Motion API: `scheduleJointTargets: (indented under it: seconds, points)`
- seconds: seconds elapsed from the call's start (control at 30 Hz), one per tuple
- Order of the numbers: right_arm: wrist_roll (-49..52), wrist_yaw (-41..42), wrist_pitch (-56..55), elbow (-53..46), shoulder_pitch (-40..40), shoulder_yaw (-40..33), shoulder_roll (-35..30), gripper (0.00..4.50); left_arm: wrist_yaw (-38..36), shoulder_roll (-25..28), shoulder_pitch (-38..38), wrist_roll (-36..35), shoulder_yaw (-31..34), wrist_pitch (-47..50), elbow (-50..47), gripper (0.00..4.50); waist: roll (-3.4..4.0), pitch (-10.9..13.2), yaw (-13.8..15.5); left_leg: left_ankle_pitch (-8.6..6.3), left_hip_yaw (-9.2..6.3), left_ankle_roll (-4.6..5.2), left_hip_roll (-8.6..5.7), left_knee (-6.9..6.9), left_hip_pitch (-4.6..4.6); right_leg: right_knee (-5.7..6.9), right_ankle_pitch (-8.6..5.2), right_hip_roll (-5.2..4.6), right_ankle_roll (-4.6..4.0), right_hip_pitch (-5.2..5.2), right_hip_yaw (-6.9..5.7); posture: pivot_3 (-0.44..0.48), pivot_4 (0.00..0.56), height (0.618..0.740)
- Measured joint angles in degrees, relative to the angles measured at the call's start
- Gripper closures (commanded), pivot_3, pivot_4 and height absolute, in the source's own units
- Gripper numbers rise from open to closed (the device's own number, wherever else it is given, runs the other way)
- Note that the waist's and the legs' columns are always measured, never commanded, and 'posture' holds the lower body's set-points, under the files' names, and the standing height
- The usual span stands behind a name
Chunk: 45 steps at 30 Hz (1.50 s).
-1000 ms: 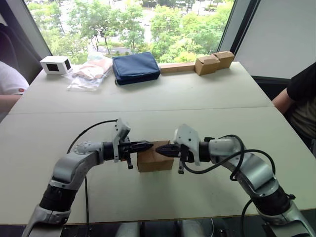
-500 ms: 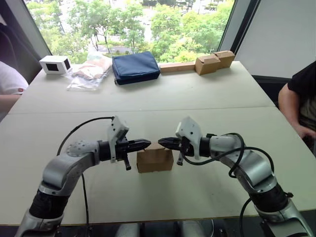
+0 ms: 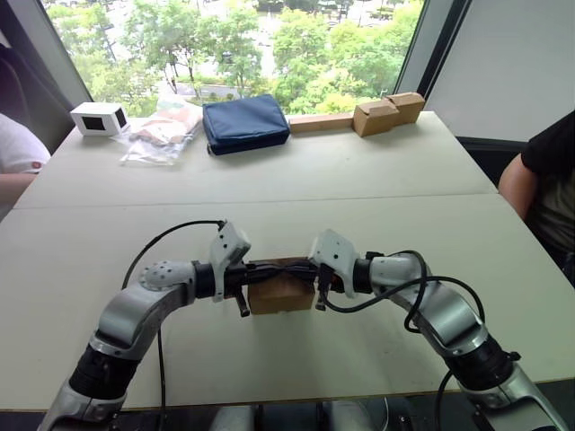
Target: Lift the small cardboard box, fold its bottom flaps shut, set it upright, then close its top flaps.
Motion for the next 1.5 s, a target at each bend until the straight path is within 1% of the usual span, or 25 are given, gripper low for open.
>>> scheduleJointTargets:
  seconds: [0.07, 0.17, 0.27, 0.33, 0.4, 0.43, 0.5, 0.6, 0.67, 0.73, 0.8, 0.9, 0.97, 1.17, 1.5]
  points:
    - [0.01, -0.12, -0.58, 0.06, 0.42, -0.20, 0.15, 4.50, 0.34, -0.21, 0.19, 0.05, 0.12, -0.11, -0.04, 4.45, 0.00, 0.00, 0.00, 0.00, 0.00, 0.00, 0.00, 0.00, 0.00, 0.00, 0.00, 0.00, 0.00, 0.00, 0.00, 0.000, 0.150, 0.740]
    - [1.33, -1.35, -1.47, 1.00, 0.98, -3.09, 3.00, 4.50, 3.75, -2.59, 1.41, -0.39, 2.63, -0.50, -1.35, 4.45, 0.00, 0.00, -0.04, 0.00, 0.00, 0.00, 0.01, 0.01, 0.00, 0.02, 0.01, 0.00, 0.01, -0.01, 0.01, 0.000, 0.150, 0.740]
    - [6.01, -1.99, -0.92, 0.51, 1.15, -8.94, 4.80, 4.50, 11.58, -7.82, 4.45, -0.81, 9.09, -2.62, -6.06, 4.45, -0.02, 0.01, 0.04, 0.00, -0.01, 0.00, 0.01, 0.00, -0.01, 0.02, 0.01, -0.02, 0.02, -0.01, 0.01, 0.000, 0.150, 0.740]
    - [11.12, -2.51, 1.38, -1.34, 1.69, -14.30, 5.76, 4.50, 15.31, -8.19, 5.73, -4.22, 13.24, 0.32, -9.57, 4.45, -0.01, 0.00, 0.04, 0.00, -0.02, 0.00, 0.03, -0.04, -0.01, 0.02, 0.01, -0.01, 0.02, -0.02, 0.01, 0.000, 0.150, 0.740]
    - [15.30, -2.89, 3.94, -2.52, 1.96, -18.13, 5.78, 4.50, 17.02, -7.59, 6.43, -7.76, 16.61, 3.73, -11.15, 4.45, -0.01, 0.00, 0.04, 0.00, -0.03, -0.01, 0.03, -0.03, -0.01, 0.03, 0.01, 0.00, 0.02, -0.02, -0.01, 0.000, 0.150, 0.740]
    - [17.37, -2.92, 5.30, -3.02, 2.13, -19.87, 5.61, 4.50, 16.99, -6.32, 7.25, -9.72, 18.02, 5.49, -11.90, 4.45, -0.01, 0.00, 0.02, 0.00, -0.03, -0.01, 0.03, -0.02, -0.01, 0.04, 0.01, 0.00, 0.02, -0.01, -0.01, 0.000, 0.150, 0.740]
    - [21.46, -2.62, 8.23, -3.86, 3.24, -23.71, 3.64, 4.50, 15.65, -2.28, 10.66, -13.92, 21.05, 9.04, -13.77, 4.45, 0.00, 0.00, -0.07, 0.00, -0.02, 0.00, 0.02, -0.02, 0.00, 0.03, 0.01, -0.01, 0.01, 0.00, 0.00, 0.000, 0.150, 0.740]
    - [24.48, -1.67, 11.22, -3.84, 5.41, -28.09, -0.62, 4.50, 14.73, 2.17, 15.89, -16.22, 24.99, 11.55, -15.21, 4.45, 0.01, 0.01, -0.02, 0.00, -0.01, 0.00, 0.02, -0.03, 0.00, 0.02, 0.00, -0.03, -0.01, -0.01, 0.00, 0.000, 0.150, 0.740]
    - [26.50, -0.04, 12.84, -4.15, 6.37, -28.56, -3.48, 4.50, 12.76, 5.30, 20.27, -15.61, 25.52, 10.48, -16.13, 4.45, 0.04, 0.00, -0.02, 0.00, -0.01, 0.00, 0.04, -0.05, 0.03, 0.01, -0.03, -0.04, -0.06, 0.01, 0.01, 0.000, 0.150, 0.740]
    - [28.02, 2.69, 15.14, -4.55, 9.99, -29.84, -9.03, 4.50, 9.49, 8.46, 27.55, -12.55, 25.51, 8.02, -15.79, 4.45, 0.09, -0.01, 0.02, -0.02, 0.01, 0.03, 0.04, -0.16, 0.02, -0.10, -0.11, -0.08, -0.20, 0.02, 0.02, 0.000, 0.150, 0.740]
    - [27.44, 5.00, 15.49, -4.65, 12.72, -28.97, -13.26, 4.50, 7.62, 8.54, 30.57, -11.93, 25.83, 6.43, -15.07, 4.45, 0.08, -0.01, 0.19, -0.02, 0.01, 0.03, 0.04, -0.15, 0.00, -0.13, -0.13, -0.11, -0.24, 0.02, 0.01, 0.000, 0.150, 0.740]
    - [23.24, 8.51, 13.71, -3.89, 17.34, -25.23, -20.24, 4.50, 5.02, 8.65, 34.25, -12.88, 27.69, 5.17, -15.09, 4.45, 0.09, -0.01, 0.39, -0.02, 0.03, 0.03, 0.05, -0.10, 0.01, -0.17, -0.17, -0.18, -0.36, 0.06, 0.01, 0.000, 0.150, 0.740]
    - [21.68, 9.82, 12.60, -2.31, 18.16, -24.20, -21.53, 4.50, 3.94, 8.99, 35.65, -13.50, 27.92, 5.24, -15.07, 4.45, 0.08, -0.01, 0.36, -0.02, 0.03, 0.04, 0.05, -0.08, 0.01, -0.18, -0.16, -0.18, -0.38, 0.07, 0.01, 0.000, 0.150, 0.740]
    - [21.30, 11.25, 11.11, -0.94, 19.59, -24.86, -21.75, 4.50, 1.19, 9.82, 38.95, -15.35, 29.30, 5.53, -14.55, 4.45, 0.08, -0.01, 0.21, -0.03, 0.03, 0.06, 0.06, -0.15, 0.00, -0.20, -0.15, -0.17, -0.37, 0.02, 0.01, 0.000, 0.150, 0.740]
    - [21.31, 11.39, 11.11, -0.88, 18.46, -24.84, -21.13, 4.50, 1.00, 10.51, 37.69, -16.45, 29.25, 5.87, -13.32, 4.45, 0.09, -0.01, 0.25, -0.03, 0.03, 0.06, 0.06, -0.11, 0.00, -0.19, -0.15, -0.18, -0.38, 0.04, 0.01, 0.000, 0.150, 0.740]
